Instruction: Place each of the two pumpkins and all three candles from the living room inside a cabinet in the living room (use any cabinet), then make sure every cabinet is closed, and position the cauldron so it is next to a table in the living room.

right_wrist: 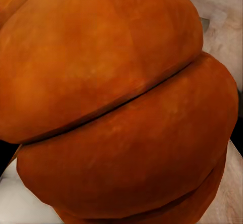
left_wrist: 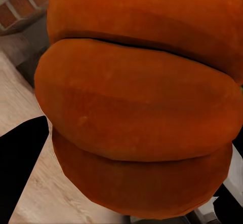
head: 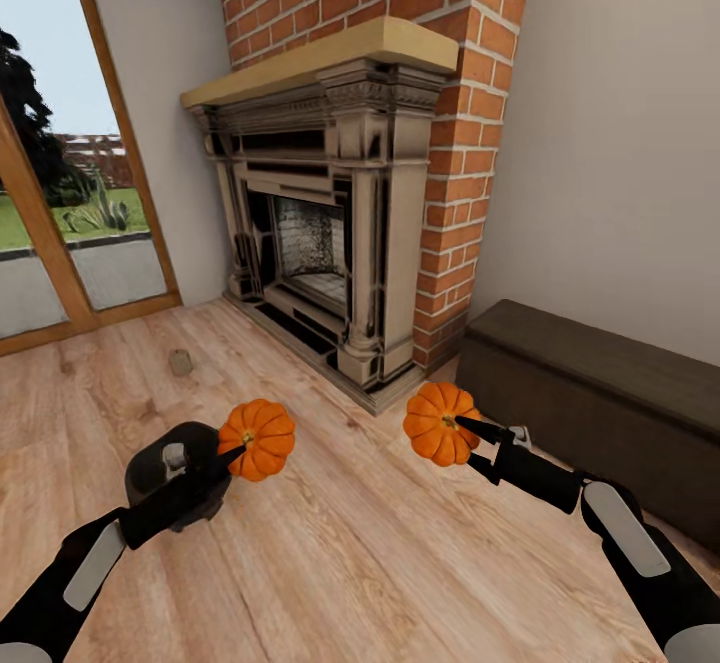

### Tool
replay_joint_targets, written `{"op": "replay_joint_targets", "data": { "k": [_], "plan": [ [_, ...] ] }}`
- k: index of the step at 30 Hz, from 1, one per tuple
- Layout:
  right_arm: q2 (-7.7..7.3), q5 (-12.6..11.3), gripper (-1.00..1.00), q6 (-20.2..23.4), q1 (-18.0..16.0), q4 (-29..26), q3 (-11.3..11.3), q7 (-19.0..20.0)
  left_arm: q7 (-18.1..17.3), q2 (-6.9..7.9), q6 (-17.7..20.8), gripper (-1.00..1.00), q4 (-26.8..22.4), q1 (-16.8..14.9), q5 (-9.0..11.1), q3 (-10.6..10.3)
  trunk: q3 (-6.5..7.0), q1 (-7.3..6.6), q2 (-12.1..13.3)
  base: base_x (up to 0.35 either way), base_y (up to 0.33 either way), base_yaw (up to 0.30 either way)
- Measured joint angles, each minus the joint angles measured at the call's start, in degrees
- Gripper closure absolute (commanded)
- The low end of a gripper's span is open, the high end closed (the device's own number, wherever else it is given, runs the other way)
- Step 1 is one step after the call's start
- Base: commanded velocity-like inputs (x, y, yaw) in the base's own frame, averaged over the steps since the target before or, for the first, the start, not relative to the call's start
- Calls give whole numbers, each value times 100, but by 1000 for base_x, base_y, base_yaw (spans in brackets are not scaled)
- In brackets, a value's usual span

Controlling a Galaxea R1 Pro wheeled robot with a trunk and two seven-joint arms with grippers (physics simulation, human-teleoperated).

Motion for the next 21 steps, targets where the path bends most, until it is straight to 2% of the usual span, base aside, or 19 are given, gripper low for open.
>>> {"op": "replay_joint_targets", "data": {
  "k": [4,8,12,21],
  "plan": [
    [1,-40,100,11,0,1,-2,-2,-39,3,-3,100,3,0,0,15,71,-5,3,0,0,-217],
    [-1,-58,100,16,-1,-1,-3,-3,-404,4,-2,100,4,0,2,20,98,-5,3,0,0,-216],
    [1,-62,100,18,-1,-2,-2,-3,-512,5,-10,100,13,1,-21,22,122,-4,3,-34,0,-167],
    [1,-39,100,11,-2,-2,0,-5,-526,-1,-18,100,14,2,-47,12,131,-1,4,-280,-14,-19]
  ]
}}
